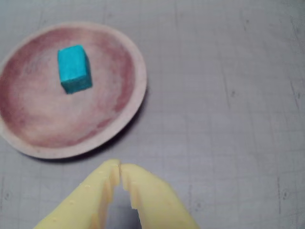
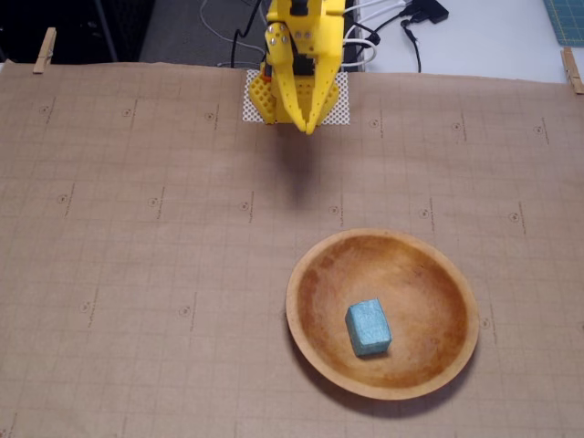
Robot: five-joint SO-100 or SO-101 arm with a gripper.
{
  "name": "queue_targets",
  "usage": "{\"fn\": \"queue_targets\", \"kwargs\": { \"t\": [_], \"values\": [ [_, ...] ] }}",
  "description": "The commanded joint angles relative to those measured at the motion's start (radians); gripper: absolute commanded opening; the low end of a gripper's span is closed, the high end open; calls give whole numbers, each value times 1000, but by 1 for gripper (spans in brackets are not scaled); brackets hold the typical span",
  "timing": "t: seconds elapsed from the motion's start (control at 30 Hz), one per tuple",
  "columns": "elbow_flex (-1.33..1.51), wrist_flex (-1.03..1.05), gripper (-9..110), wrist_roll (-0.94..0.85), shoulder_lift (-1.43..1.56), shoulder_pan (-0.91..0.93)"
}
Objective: Grasp a blue block and put it in the bowl.
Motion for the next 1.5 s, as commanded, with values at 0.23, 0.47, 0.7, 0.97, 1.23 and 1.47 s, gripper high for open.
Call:
{"fn": "queue_targets", "kwargs": {
  "t": [0.23, 0.47, 0.7, 0.97, 1.23, 1.47],
  "values": [
    [310, -230, -3, -6, 14, -3],
    [459, -318, -3, -6, 15, -6],
    [588, -377, -3, -6, 15, -9],
    [695, -367, -3, -2, 15, 0],
    [709, -365, -3, -5, 3, -11],
    [709, -330, -3, -6, 17, -9]
  ]
}}
